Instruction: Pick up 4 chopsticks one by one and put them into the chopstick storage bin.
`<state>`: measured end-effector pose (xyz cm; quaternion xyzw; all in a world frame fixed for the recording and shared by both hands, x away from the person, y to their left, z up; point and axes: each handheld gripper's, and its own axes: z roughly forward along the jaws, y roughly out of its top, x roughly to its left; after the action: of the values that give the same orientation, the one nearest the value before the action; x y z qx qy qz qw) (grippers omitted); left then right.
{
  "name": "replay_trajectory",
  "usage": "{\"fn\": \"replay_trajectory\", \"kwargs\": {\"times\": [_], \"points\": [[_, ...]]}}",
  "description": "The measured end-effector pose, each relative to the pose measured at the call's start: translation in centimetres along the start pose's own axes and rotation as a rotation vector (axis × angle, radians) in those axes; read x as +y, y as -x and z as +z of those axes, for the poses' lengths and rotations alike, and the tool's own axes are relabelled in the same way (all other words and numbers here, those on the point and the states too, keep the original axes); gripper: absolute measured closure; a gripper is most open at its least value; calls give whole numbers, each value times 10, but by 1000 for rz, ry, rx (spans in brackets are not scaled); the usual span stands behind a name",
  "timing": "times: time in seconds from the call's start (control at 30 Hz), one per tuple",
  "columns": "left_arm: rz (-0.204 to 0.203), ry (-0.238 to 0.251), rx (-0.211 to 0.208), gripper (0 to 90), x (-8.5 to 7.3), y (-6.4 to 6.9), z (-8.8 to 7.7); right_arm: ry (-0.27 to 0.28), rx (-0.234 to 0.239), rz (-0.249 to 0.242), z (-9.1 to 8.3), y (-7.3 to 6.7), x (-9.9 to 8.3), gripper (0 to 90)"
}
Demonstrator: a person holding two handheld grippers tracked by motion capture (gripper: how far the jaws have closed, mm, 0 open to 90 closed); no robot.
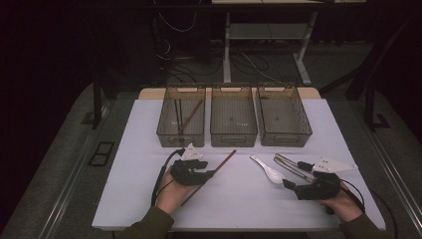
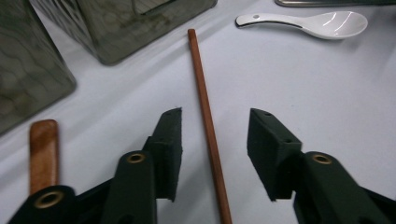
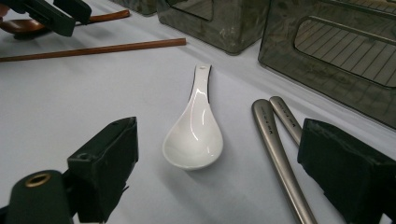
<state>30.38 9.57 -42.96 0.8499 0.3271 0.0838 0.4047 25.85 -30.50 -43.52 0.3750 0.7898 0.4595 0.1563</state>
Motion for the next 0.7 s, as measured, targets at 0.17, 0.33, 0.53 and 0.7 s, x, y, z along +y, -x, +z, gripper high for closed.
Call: {"fn": "replay_trajectory", "kwargs": {"times": [0.17, 0.33, 0.53, 0.7], "points": [[20, -33, 6, 640, -1, 2, 9, 0, -2, -9, 1, 0, 0, 123], [2, -59, -7, 714, -4, 1, 17, -2, -2, -8, 1, 0, 0, 123], [11, -65, 18, 734, -4, 2, 22, -2, -2, -10, 1, 1, 0, 123], [23, -68, 29, 751, -3, 3, 25, -1, -1, -10, 1, 0, 0, 123]]}}
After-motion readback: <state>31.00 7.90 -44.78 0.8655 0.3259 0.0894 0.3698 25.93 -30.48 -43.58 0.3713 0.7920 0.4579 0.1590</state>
